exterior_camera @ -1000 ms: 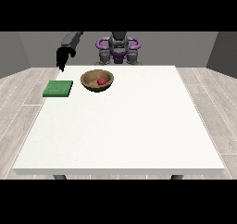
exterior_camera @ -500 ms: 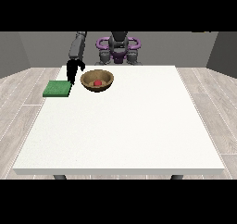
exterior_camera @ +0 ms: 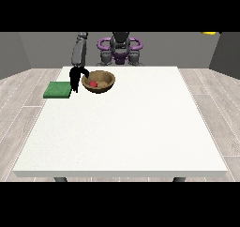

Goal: Pick the cup and pour the ball into the bowl, then pick the bowl and place it on the pad

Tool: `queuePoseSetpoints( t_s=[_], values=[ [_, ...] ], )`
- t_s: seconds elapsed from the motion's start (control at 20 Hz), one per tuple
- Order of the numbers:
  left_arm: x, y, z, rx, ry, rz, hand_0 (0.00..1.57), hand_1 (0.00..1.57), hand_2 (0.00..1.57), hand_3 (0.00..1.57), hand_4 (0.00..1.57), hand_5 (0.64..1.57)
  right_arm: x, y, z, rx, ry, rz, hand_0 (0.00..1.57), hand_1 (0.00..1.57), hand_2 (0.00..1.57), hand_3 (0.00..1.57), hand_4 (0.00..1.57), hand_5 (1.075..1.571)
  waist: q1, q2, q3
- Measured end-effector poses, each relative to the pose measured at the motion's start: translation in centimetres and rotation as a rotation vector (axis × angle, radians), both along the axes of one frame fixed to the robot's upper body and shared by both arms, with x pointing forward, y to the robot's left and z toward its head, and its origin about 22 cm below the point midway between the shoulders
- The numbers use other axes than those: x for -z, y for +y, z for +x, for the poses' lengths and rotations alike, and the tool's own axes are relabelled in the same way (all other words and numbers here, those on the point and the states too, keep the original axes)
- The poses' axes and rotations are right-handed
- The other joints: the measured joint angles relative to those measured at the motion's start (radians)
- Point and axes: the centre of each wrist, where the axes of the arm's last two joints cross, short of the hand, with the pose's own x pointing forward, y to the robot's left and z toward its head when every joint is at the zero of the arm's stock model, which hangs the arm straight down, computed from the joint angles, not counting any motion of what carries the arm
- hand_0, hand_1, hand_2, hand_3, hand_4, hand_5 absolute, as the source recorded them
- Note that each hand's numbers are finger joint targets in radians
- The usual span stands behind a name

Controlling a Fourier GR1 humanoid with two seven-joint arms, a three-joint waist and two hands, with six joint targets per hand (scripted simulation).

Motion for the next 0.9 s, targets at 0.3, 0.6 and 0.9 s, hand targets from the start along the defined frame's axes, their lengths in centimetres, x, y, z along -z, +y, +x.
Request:
queuePoseSetpoints(
  t_s=[0.3, 0.6, 0.9],
  values=[
    [-0.9, 0.4, -0.9, 0.008, -0.027, 0.008, 0.0, 0.0, 0.0, 0.0, 1.02, 1.536, 0.5, 0.3, 0.1, 0.006, -0.064, -0.01, 0.0, 0.0, 0.0, 0.0, 0.45, 1.547, 0.005, 0.023, -0.018],
    [-1.4, 0.6, -1.2, 0.003, -0.044, 0.005, 0.0, 0.0, 0.0, 0.0, 1.02, 1.541, 0.1, 1.8, 1.4, 0.008, -0.088, -0.018, 0.0, 0.0, 0.0, 0.0, 0.47, 1.549, -0.001, 0.034, -0.0167],
    [-1.9, 1.6, -1.9, 0.022, -0.073, 0.007, 0.0, 0.0, 0.0, 0.0, 1.02, 1.533, 0.1, 2.3, 1.6, 0.076, -0.089, -0.042, 1.48, 1.48, 1.57, 0.45, 0.62, 1.491, 0.021, 0.052, -0.0248]
  ],
)
